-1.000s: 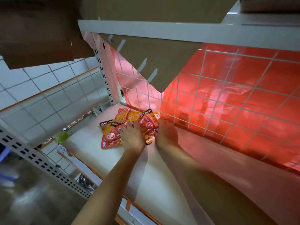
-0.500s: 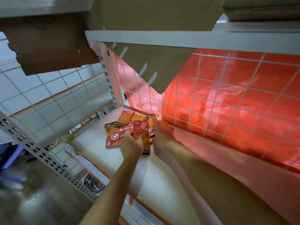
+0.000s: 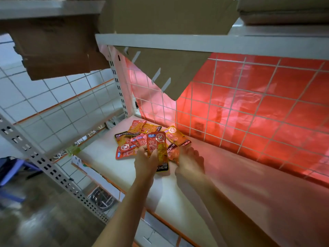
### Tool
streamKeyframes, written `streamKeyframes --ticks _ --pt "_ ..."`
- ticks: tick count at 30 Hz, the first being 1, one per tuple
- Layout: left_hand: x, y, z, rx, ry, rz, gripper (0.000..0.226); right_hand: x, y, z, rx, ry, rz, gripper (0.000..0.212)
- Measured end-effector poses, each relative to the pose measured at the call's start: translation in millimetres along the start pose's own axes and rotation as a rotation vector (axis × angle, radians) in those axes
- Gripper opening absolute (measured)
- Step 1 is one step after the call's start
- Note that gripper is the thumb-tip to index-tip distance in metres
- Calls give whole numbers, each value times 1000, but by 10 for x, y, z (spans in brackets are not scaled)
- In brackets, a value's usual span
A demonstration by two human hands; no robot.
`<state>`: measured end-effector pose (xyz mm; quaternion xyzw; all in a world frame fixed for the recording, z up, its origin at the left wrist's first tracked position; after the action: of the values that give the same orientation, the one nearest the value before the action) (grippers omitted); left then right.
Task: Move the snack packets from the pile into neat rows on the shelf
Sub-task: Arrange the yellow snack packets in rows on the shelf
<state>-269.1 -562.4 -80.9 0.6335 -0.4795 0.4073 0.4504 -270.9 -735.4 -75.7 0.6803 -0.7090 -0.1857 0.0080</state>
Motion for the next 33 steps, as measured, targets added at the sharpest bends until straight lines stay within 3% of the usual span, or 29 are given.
streamKeyframes --ticks 5,7,11,14,19,28,33 --pt "242 136 350 -84 -48 70 10 319 323 -148 83 161 -50 22" --pt "314 206 538 -138 -14 75 8 542 489 -201 154 67 -54 22" --pt "420 384 976 -274 20 77 8 1208 983 -461 511 -408 -89 22" --pt "462 572 1394 -417 64 60 17 1658 1341 -513 578 -634 -23 39" --pt "556 989 2136 -621 130 19 20 2265 1920 -629 642 -635 115 51" --pt "874 2048 3357 -917 173 -5 13 3120 2902 -840 784 -555 94 49" --pt "1087 2816 3856 -1015 140 48 49 3623 3370 -886 801 -849 -98 36"
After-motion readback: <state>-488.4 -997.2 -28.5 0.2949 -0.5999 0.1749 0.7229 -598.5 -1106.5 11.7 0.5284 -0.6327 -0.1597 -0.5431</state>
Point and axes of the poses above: each hand's wrist, its own y-axis away from the middle knuckle, its own z-axis out of the palm, x = y × z, the point moved 9 cm from there along -y, towards the middle knuckle, and after that the axes turned 15 degrees about -x, right-handed, at the moved point
